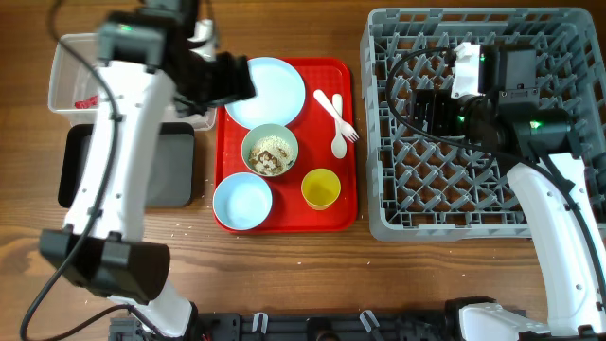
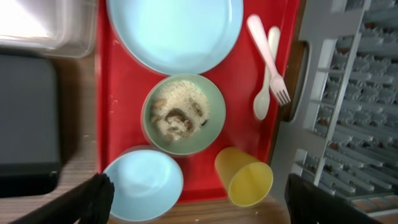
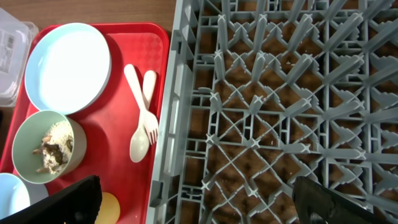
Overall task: Sort waste into correct bins and load items into the dishwasher rack
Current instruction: 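Release the trash and move the left gripper to the rice bowl, then grasp the green rice bowl rim with the left gripper and lift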
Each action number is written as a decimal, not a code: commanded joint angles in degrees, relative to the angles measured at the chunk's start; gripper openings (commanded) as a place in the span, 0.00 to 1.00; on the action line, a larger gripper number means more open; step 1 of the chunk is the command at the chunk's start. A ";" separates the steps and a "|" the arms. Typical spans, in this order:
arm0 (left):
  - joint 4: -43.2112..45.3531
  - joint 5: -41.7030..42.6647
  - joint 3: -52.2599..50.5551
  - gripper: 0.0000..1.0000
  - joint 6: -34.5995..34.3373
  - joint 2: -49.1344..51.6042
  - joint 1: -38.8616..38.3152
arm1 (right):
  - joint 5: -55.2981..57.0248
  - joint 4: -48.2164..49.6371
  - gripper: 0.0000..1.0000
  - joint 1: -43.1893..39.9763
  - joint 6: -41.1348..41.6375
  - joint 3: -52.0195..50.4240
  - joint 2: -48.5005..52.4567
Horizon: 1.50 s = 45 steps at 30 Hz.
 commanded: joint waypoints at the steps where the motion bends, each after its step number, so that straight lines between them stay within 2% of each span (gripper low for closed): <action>1: 8.28 0.46 -10.14 0.86 -6.49 0.37 -4.15 | -0.96 -0.22 1.00 0.17 0.44 1.16 0.50; 4: 19.08 0.50 -19.56 0.79 -9.49 0.37 -7.39 | -0.98 -0.24 1.00 0.17 0.50 1.16 0.50; 6: 22.45 0.46 -22.67 0.77 -9.84 0.37 -8.61 | -0.98 -0.28 1.00 0.17 0.90 1.16 0.50; 14: 28.79 -3.41 -26.71 0.76 -9.86 0.79 -13.11 | -0.96 -0.52 1.00 0.17 1.92 1.16 0.50; 19: 31.87 -6.84 -28.46 0.67 -15.87 3.85 -15.21 | -0.96 -0.68 1.00 0.17 1.95 1.16 0.50; 24: 35.01 -8.37 -28.46 0.57 -15.82 9.09 -17.79 | -0.98 -0.76 1.00 0.17 1.95 1.16 0.50; 28: 35.78 -10.14 -28.46 0.50 -15.85 12.52 -18.84 | -0.96 -1.03 1.00 0.17 1.95 1.16 0.50; 30: 35.93 -10.38 -28.46 0.43 -15.82 13.81 -19.02 | -0.96 -1.09 1.00 0.17 1.95 1.16 0.50; 34: 36.46 -10.60 -28.44 0.21 -15.82 14.21 -18.95 | -0.96 -1.29 1.00 0.17 1.92 1.16 0.50; 35: 36.52 -10.58 -28.44 0.10 -15.82 14.21 -18.95 | -0.96 -1.29 1.00 0.17 1.92 1.16 0.50; 36: 36.48 -10.58 -28.44 0.04 -15.82 14.21 -18.95 | -0.96 -1.25 1.00 0.17 1.92 1.16 0.50; 41: 35.06 -10.23 -27.61 0.04 -15.80 14.05 -18.95 | -0.96 -0.66 1.00 0.17 1.95 1.16 0.50; 45: 26.43 -8.33 -22.08 0.04 -15.32 11.52 -18.36 | -0.96 0.28 1.00 0.17 1.92 1.16 0.50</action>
